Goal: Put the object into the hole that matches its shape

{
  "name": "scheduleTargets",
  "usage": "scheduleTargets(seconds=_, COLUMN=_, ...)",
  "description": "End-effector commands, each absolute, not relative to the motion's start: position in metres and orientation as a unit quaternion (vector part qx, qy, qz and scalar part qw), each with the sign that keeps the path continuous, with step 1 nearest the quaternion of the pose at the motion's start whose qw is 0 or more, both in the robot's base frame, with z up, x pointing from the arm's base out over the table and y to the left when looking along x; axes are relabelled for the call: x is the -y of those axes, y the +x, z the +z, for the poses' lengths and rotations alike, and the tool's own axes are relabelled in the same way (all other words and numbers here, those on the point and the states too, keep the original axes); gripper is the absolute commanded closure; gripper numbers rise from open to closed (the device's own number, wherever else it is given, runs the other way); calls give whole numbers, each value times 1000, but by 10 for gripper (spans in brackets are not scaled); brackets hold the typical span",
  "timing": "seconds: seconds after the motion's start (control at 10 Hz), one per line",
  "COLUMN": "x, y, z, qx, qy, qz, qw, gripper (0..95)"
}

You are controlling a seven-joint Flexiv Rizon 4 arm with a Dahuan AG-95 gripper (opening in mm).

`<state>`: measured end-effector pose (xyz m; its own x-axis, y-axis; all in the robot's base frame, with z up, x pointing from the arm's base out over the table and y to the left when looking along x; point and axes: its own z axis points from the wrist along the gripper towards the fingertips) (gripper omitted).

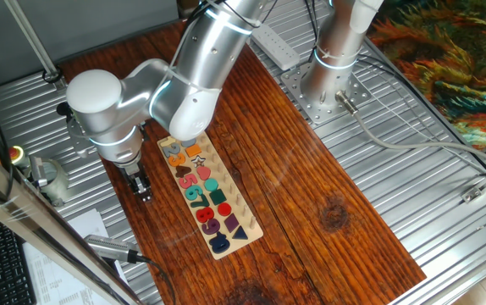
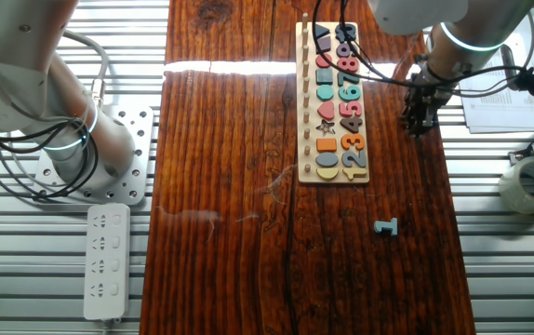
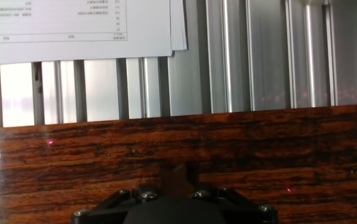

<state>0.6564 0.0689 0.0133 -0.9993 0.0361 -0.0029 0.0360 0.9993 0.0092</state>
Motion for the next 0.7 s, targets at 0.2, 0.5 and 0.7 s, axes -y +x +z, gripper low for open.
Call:
scheduleTargets(seconds=0.2, x=-69, y=656, z=13, qx=-1000, qy=19, qz=5, qw=0, gripper=760)
scheduleTargets(seconds=0.5, x=-69, y=656, z=13, qx=-1000, qy=18, qz=4, qw=0, gripper=950)
scheduleTargets(seconds=0.7, x=-69, y=656, z=13, qx=-1000, qy=18, qz=4, qw=0, gripper=950)
